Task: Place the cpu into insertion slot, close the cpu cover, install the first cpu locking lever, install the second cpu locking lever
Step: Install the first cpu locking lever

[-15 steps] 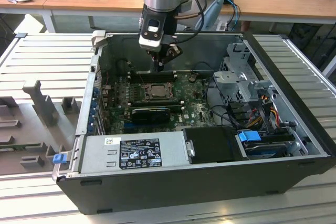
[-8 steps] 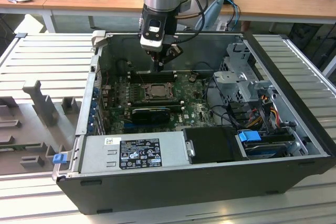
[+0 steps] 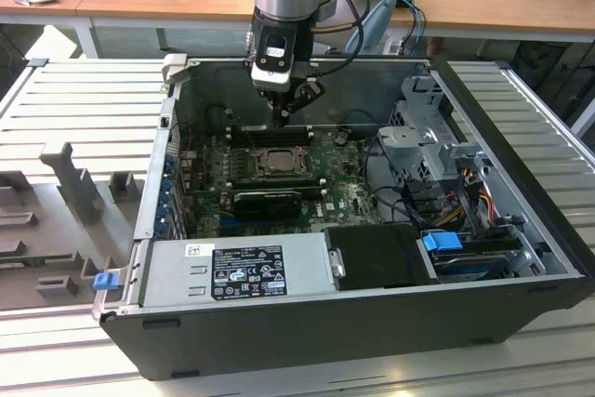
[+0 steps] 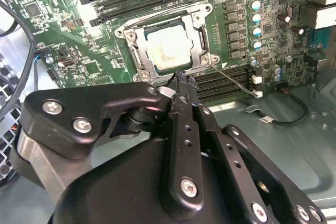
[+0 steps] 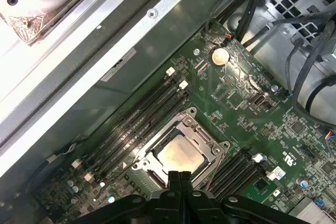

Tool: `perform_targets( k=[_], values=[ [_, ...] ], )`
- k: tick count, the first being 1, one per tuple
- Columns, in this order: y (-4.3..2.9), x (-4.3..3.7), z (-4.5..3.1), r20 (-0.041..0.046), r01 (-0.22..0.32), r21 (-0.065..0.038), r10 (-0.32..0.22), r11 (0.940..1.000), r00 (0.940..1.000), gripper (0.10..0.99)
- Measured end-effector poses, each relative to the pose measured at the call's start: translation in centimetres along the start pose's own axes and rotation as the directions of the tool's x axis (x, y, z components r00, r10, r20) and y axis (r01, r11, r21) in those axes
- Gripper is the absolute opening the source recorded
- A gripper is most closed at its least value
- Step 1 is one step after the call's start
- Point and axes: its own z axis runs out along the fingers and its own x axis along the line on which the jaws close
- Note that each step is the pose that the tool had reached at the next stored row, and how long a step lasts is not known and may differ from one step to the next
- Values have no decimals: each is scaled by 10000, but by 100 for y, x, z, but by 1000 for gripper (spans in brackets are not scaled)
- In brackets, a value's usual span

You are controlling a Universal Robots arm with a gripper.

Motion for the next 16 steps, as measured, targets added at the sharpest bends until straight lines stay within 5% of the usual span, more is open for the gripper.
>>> perform_targets(
  k=[16],
  values=[
    [0,0,0,-35,1130,20,-1130,9936,9936,106]
  ],
)
